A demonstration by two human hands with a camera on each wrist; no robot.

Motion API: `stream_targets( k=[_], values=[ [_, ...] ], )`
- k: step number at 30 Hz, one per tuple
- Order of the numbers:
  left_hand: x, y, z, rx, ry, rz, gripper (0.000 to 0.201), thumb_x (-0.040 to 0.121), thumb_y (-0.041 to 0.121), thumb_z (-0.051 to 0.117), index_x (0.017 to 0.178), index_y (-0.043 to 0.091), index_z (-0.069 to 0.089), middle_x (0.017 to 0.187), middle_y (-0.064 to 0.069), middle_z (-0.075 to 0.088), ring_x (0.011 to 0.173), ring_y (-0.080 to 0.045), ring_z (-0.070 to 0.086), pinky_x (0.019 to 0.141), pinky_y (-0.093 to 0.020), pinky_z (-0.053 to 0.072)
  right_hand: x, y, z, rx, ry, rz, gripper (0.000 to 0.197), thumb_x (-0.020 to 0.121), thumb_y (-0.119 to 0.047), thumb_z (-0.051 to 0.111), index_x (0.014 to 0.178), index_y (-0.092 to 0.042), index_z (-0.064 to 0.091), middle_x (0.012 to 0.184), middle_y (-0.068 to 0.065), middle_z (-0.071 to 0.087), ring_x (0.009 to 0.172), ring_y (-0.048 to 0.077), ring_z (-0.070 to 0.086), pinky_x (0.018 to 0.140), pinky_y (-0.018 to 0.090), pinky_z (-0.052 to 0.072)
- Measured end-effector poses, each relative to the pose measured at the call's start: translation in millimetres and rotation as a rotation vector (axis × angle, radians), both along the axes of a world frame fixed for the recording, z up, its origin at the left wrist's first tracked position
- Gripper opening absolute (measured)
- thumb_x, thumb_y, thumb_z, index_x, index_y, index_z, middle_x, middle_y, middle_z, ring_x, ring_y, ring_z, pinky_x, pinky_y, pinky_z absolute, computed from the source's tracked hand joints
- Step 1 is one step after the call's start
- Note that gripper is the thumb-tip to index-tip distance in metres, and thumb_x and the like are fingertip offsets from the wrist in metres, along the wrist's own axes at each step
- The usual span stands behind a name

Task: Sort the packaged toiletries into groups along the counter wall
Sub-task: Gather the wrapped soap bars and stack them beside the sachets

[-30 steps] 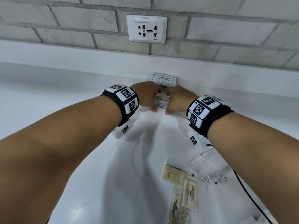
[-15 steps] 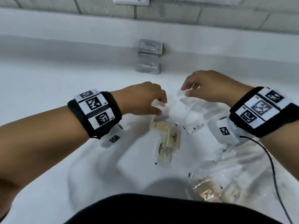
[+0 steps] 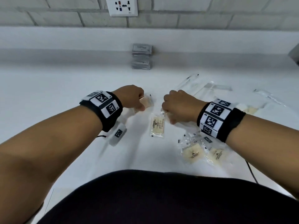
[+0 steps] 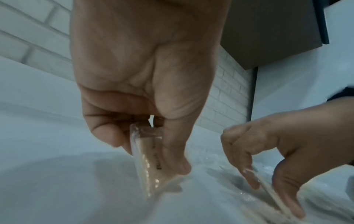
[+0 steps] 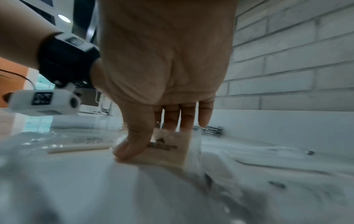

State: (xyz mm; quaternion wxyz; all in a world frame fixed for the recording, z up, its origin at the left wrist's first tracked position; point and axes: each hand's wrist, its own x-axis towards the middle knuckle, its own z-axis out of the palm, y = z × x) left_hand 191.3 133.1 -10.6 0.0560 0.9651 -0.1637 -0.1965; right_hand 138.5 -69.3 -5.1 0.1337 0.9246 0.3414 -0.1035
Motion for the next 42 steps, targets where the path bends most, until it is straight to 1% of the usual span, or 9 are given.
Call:
stream_targets(
  k=[4,7,10,14,17,21,27,36,42],
  values=[
    [-21,7,17,-0.166,-0.004,0.011,0.044,0.070,0.033,0.080,0.062,0.014,0.041,0.064,0.001,0.044,0.061,-0.020,0.040,0.054,-0.029,0.027,-7,-9,7,0.271,0.116,-0.213,0.013,0.088,-0.022,0.059,0.085,-0.018,0.047,0.090,-0.004,0.060,0.083,0.016,0.055,0.067,0.031,0.040],
    [-40,-7,28,-0.176,0.087,-0.171,0.034,0.066,0.034,0.083,0.078,0.015,0.058,0.091,0.003,0.055,0.083,-0.019,0.052,0.072,-0.032,0.041,-19,-21,26,0.579,0.274,-0.445,0.009,0.093,-0.021,0.053,0.087,-0.015,0.052,0.083,-0.010,0.063,0.073,0.007,0.058,0.059,0.026,0.039],
    [-62,-32,25,-0.074,0.165,-0.418,0.046,0.065,0.035,0.084,0.105,0.020,0.067,0.126,0.016,0.047,0.112,-0.007,0.046,0.092,-0.029,0.042,-45,-35,41,0.472,0.318,-0.415,0.014,0.089,-0.023,0.065,0.089,-0.021,0.051,0.080,-0.007,0.053,0.074,0.014,0.049,0.060,0.028,0.035],
    [-67,-46,12,0.087,0.157,-0.535,0.056,0.071,0.028,0.081,0.121,0.016,0.060,0.143,0.016,0.036,0.123,-0.009,0.043,0.093,-0.027,0.042,-85,-51,34,0.259,0.578,-0.387,0.019,0.084,-0.016,0.067,0.081,-0.032,0.057,0.093,-0.005,0.055,0.087,0.021,0.059,0.077,0.041,0.049],
    [-66,-46,11,0.104,0.079,-0.542,0.038,0.064,0.030,0.084,0.086,0.025,0.053,0.123,0.008,0.045,0.110,-0.017,0.048,0.082,-0.036,0.049,-105,-62,17,0.297,0.600,-0.410,0.040,0.079,-0.003,0.061,0.059,-0.036,0.051,0.101,-0.009,0.055,0.091,0.019,0.066,0.077,0.042,0.057],
    [-66,-46,5,0.022,0.051,-0.382,0.060,0.054,0.034,0.089,0.095,0.028,0.046,0.102,0.008,0.047,0.096,-0.019,0.049,0.079,-0.040,0.049,-119,-63,-1,0.130,0.418,-0.281,0.025,0.078,-0.015,0.068,0.075,-0.031,0.049,0.129,-0.008,0.037,0.113,0.018,0.040,0.085,0.039,0.049],
    [-50,-31,-8,0.085,0.051,-0.221,0.064,0.054,0.050,0.086,0.097,0.032,0.042,0.101,0.007,0.045,0.091,-0.019,0.052,0.077,-0.035,0.046,-120,-44,-15,0.119,0.092,-0.131,0.033,0.085,-0.013,0.053,0.117,-0.020,0.059,0.123,0.002,0.047,0.107,0.028,0.042,0.071,0.031,0.030],
    [-57,-37,5,0.184,0.110,-0.217,0.038,0.070,0.051,0.076,0.076,0.026,0.048,0.076,0.009,0.054,0.070,-0.010,0.050,0.059,-0.027,0.032,-106,-43,-2,0.027,0.077,-0.157,0.035,0.078,-0.025,0.065,0.112,-0.022,0.058,0.115,0.002,0.052,0.110,0.026,0.044,0.084,0.038,0.033],
    [-84,-59,27,0.039,-0.031,-0.199,0.034,0.086,0.045,0.060,0.077,0.018,0.042,0.071,0.002,0.053,0.061,-0.015,0.043,0.054,-0.028,0.030,-103,-129,56,0.678,0.125,-0.767,0.032,0.085,-0.026,0.069,0.113,-0.021,0.053,0.092,-0.008,0.053,0.086,0.016,0.055,0.063,0.026,0.037]
  ],
)
